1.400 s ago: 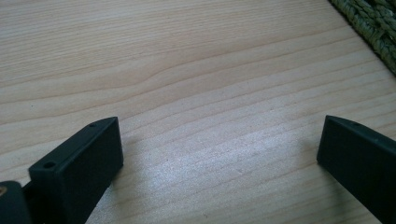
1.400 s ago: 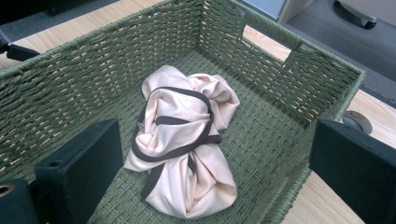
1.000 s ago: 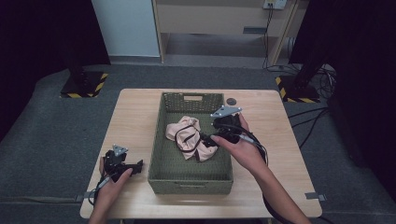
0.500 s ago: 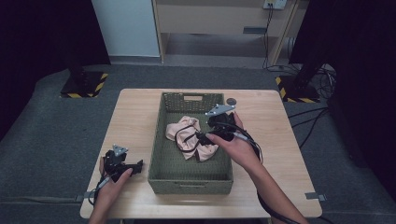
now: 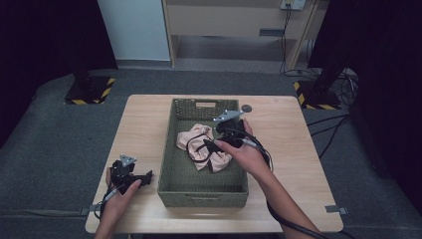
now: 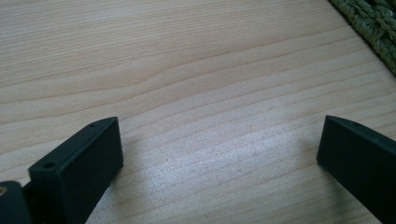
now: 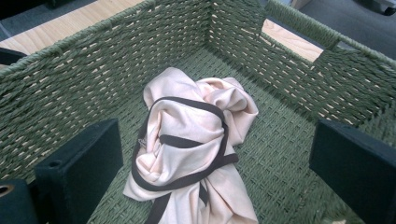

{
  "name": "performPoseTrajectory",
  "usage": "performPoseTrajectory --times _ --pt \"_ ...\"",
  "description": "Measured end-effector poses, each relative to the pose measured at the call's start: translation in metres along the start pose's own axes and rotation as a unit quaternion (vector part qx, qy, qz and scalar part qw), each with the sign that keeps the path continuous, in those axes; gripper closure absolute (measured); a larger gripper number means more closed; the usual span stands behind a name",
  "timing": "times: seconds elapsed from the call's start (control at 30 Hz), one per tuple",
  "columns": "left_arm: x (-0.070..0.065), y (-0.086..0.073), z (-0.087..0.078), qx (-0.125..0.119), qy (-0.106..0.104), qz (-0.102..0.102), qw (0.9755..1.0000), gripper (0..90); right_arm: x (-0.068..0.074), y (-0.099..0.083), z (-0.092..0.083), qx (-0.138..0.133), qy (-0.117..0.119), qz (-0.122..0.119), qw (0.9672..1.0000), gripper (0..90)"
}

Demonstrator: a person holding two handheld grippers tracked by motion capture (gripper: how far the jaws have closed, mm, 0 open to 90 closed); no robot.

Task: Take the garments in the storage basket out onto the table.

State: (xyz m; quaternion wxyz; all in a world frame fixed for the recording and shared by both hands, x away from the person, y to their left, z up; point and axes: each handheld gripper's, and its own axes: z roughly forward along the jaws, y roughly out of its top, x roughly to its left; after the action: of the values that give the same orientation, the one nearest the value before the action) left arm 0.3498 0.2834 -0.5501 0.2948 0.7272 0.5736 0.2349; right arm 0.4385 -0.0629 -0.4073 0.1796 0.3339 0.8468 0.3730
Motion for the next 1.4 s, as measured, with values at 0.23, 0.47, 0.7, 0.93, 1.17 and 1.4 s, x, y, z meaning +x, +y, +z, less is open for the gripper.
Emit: performPoseTrajectory --times 0.23,0.47,0.7,0.93,1.17,1.4 --pt "0.000 0.000 0.000 0.000 0.000 0.000 1.0000 0.0 0.000 0.000 0.009 0.005 0.001 0.002 1.0000 2.9" --pt "0.000 0.000 0.000 0.000 0.000 0.000 1.0000 0.0 0.002 0.001 0.021 0.013 0.002 0.006 0.9999 2.8" --pt "0.000 0.000 0.000 0.000 0.000 0.000 1.0000 0.0 0.003 0.002 0.029 0.017 0.004 0.008 0.9998 2.9" --pt "0.000 0.000 0.000 0.000 0.000 0.000 1.0000 0.0 0.004 0.001 0.040 0.026 0.005 0.012 0.9996 2.9" --pt "0.000 0.000 0.000 0.000 0.000 0.000 1.0000 0.0 0.004 -0.001 0.049 0.032 0.004 0.017 0.9993 2.8" --pt "0.000 0.000 0.000 0.000 0.000 0.000 1.0000 0.0 0.006 -0.003 0.063 0.041 0.006 0.016 0.9990 2.8"
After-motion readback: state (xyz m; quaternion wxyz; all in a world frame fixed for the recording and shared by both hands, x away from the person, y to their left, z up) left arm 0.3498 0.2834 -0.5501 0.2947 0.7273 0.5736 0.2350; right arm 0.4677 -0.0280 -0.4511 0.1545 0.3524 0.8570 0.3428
